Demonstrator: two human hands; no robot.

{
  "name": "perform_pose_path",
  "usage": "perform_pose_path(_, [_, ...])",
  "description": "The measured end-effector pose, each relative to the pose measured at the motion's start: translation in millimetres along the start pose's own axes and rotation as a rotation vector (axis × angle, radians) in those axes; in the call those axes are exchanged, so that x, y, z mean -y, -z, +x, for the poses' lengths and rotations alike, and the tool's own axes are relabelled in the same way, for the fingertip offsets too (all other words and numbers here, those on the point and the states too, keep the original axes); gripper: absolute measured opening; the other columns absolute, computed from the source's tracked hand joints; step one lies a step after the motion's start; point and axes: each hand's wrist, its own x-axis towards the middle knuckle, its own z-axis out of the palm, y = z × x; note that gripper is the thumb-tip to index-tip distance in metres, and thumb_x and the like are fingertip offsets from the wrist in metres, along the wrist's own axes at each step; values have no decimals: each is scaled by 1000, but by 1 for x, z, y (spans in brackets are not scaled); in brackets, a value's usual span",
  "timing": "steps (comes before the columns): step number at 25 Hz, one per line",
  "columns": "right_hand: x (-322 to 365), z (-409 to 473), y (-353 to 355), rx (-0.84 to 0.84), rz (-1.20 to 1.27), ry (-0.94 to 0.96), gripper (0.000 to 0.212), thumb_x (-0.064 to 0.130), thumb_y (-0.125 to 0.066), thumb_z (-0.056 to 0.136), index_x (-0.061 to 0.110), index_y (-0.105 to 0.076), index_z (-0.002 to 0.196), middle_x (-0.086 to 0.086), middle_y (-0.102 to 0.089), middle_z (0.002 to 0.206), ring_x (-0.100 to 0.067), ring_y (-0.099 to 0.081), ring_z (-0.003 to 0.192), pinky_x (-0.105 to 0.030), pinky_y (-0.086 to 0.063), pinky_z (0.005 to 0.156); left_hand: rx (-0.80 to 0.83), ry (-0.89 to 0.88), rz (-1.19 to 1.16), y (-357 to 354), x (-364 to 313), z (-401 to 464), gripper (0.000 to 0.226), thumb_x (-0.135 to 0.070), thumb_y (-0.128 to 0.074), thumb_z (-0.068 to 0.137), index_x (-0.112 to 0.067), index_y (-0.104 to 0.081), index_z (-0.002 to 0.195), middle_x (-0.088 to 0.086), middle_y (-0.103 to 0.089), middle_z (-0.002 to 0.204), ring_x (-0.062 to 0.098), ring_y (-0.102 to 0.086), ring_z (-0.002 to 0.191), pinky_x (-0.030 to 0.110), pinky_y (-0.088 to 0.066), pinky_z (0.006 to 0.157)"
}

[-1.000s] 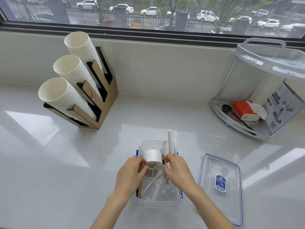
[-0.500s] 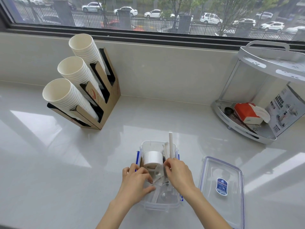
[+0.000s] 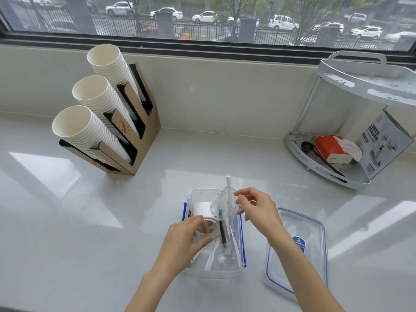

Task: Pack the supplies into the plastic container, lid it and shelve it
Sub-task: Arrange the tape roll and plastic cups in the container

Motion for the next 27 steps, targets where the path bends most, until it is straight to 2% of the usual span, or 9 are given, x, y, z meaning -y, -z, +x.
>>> perform_pose_path(1, [4,-1,0,41,38,-8,19,10,-46,90,21,-62,86,4,-62,75,-3,-61,55,-7,-42,42,-19,15,-15,0,-1,-1,18,-37,-66,77,-27,-54,87,-32,-51,82,13,-58,81,13,-38,70])
perform_pose_path(3, [9,-4,-3,97,60,-13,22,10,-46,90,23,-62,83,5,-62,75,-6,-61,57,-10,-43,44,-47,55,-54,0,-2,-2,27,-33,-68,76,-31,-45,90,-30,-50,83,14,-56,84,14,-39,67])
perform_pose_path(7, [8,-9,-13,144,-13,-11,17,13,-47,91,20,-62,89,6,-60,74,-7,-59,60,-8,-42,47,-57,114,-103,-1,-2,-4,45,-32,-70,74,-31,-34,101,-7,-60,113,17,-57,107,28,-46,86])
perform_pose_path(10, [6,-10,-17,159,-60,12,15,15,-49,90,20,-64,91,3,-61,75,-6,-56,58,-2,-41,48,-95,143,-131,-1,-1,-4,59,-29,-71,74,-18,-34,119,-4,-55,123,17,-54,114,21,-40,86])
perform_pose_path(12, [7,-11,-19,182,-102,14,15,18,-49,89,20,-64,92,0,-63,79,-7,-56,59,-10,-45,56,-87,141,-130,-1,-1,-4,68,-27,-71,74,-15,-31,128,-1,-52,128,17,-51,117,19,-36,87])
perform_pose_path(14, [5,-11,-20,201,-131,16,16,22,-50,90,18,-65,95,-2,-64,81,-8,-55,59,-15,-45,61,-73,137,-120,-3,0,-4,70,-26,-71,75,-14,-30,131,0,-50,130,17,-49,118,20,-36,92])
perform_pose_path(20, [1,-10,-19,245,-208,21,21,22,-50,90,12,-67,94,6,-60,67,-2,-52,51,1,-39,47,-93,59,-63,-7,2,-6,66,-26,-66,79,-12,-32,134,1,-45,132,15,-41,122,13,-24,96])
perform_pose_path(25, [1,-9,-19,320,-263,14,26,29,-45,92,12,-66,93,10,-58,64,-3,-52,54,-4,-41,51,-122,22,-43,-6,-2,-8,79,-58,-49,65,-14,-39,129,-4,-47,125,7,-41,111,15,-25,92])
perform_pose_path(27, [1,-9,-21,313,-244,-13,31,30,-42,93,10,-65,101,8,-62,71,-4,-54,57,-9,-42,55,-147,20,-52,-6,-1,-7,69,-44,-61,73,-13,-39,129,-2,-47,126,9,-42,114,13,-24,93])
